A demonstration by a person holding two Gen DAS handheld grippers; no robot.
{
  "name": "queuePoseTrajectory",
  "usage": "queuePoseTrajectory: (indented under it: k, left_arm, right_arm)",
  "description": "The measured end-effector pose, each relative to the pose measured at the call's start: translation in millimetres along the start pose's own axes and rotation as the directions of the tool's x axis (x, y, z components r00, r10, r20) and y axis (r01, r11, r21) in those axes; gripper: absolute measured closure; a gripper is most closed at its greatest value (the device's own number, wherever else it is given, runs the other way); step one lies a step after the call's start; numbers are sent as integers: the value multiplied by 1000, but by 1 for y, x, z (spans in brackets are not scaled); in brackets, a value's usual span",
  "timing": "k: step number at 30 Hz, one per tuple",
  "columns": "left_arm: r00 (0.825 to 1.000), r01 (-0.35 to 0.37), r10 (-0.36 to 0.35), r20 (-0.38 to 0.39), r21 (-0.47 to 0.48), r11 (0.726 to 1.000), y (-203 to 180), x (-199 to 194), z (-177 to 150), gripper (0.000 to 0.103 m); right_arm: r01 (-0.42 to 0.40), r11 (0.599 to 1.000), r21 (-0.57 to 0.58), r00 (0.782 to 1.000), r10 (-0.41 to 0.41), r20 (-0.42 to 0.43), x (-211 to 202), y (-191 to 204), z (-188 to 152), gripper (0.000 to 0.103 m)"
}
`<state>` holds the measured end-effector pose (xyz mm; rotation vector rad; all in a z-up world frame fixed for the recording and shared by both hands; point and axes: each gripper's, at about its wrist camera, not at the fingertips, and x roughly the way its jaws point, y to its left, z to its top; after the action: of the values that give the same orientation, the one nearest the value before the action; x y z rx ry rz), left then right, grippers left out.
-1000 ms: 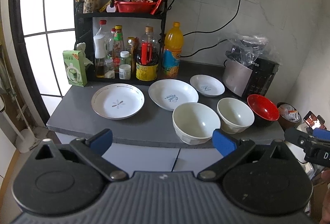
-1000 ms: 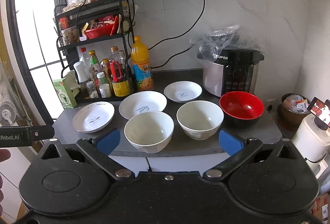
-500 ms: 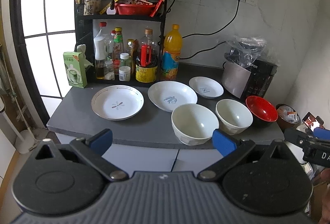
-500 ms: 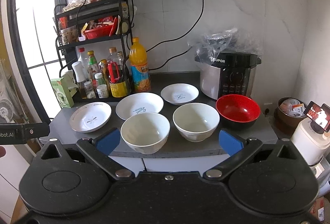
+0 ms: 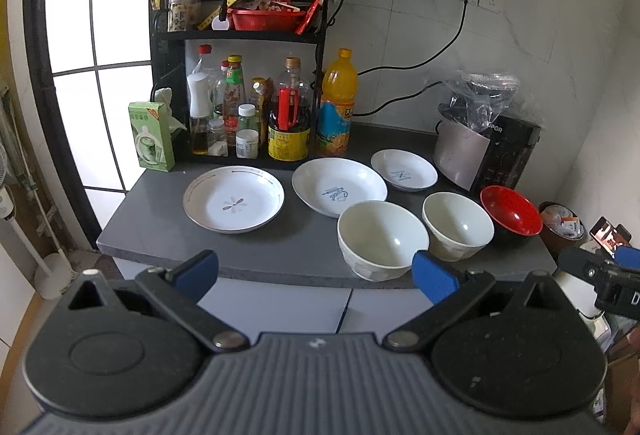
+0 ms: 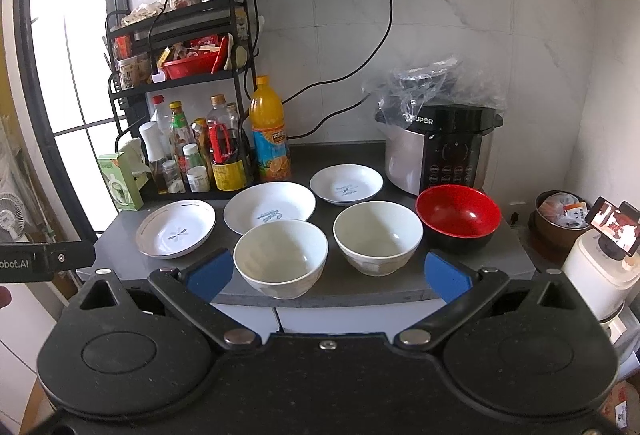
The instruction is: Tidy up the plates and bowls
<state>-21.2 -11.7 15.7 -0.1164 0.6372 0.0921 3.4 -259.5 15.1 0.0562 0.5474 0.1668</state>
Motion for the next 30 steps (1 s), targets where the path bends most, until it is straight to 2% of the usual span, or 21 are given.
queuePoseTrajectory:
  k: [16, 30]
  left_arm:
    - [1000, 8, -8, 5, 8, 1000, -3, -9, 3, 1]
    - [1000, 1, -1, -2, 6, 1000, -22, 17, 19, 1]
  right_arm:
    - [-16, 1000, 15, 1000, 16, 0, -4, 3, 1, 0]
    - [-55, 998, 10, 998, 55, -31, 13, -12, 4, 0]
